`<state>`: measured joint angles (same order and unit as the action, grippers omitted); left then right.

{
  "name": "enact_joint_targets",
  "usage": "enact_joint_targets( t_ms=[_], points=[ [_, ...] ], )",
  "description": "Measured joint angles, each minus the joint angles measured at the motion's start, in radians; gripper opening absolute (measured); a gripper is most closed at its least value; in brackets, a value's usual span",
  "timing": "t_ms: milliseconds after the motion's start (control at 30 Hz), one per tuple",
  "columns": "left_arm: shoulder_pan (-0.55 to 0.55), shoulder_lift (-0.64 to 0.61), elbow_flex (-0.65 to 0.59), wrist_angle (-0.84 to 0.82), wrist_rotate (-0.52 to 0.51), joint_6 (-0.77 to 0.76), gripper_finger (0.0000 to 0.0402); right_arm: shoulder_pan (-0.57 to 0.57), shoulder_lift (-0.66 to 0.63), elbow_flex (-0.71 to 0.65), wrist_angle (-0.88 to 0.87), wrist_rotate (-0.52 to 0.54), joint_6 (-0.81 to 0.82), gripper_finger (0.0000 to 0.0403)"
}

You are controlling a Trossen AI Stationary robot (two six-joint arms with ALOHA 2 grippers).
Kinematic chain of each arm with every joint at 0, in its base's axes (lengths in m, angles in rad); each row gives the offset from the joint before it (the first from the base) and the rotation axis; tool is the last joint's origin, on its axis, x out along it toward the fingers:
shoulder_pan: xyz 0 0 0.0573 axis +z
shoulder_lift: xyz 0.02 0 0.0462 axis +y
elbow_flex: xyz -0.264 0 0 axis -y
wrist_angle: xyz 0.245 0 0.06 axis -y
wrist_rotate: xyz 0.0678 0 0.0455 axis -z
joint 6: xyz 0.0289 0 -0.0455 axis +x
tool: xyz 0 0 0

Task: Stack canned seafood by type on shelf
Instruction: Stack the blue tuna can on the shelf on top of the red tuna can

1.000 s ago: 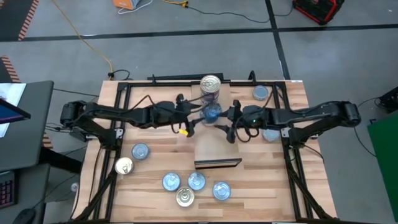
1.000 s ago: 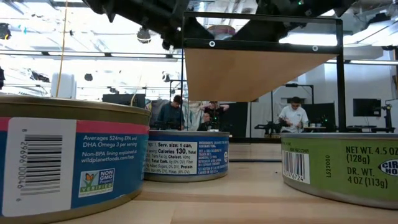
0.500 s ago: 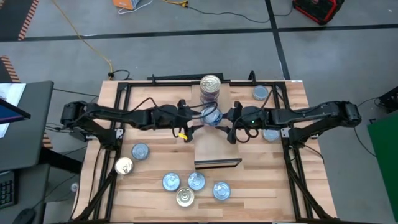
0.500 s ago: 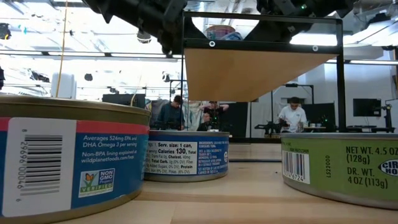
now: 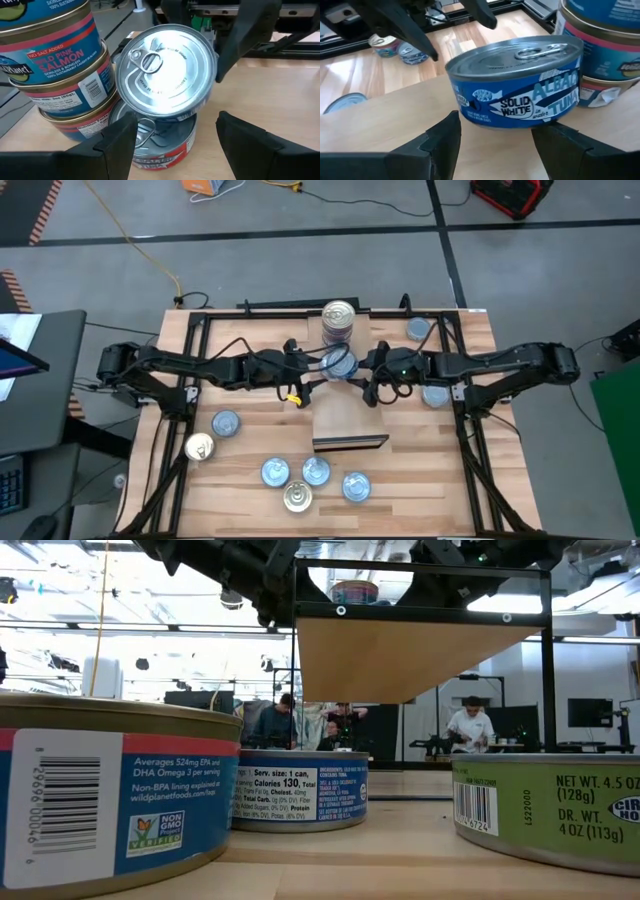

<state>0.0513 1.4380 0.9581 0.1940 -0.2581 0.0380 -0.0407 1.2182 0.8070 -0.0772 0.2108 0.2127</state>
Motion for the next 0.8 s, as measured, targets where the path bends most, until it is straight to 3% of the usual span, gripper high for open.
enact_joint_targets(
  t_ms=[500, 633, 800],
  points=[
    [-0.002, -0.111, -0.002, -0.121, -0.06, 0.033, 0.0258, 0.001, 0.0, 0.001, -0.008, 0.0, -0.003, 0.0265],
    [0.018, -0.105, -0.002, -0.229, -0.111, 0.028, 0.0258, 0.001, 0.0, 0.001, -0.008, 0.0, -0.003, 0.0265],
    [0.061, -0.05, -0.002, -0.237, -0.112, 0.03, 0.0258, 0.001, 0.0, 0.001, -0.009, 0.0, -0.003, 0.0265]
  ],
)
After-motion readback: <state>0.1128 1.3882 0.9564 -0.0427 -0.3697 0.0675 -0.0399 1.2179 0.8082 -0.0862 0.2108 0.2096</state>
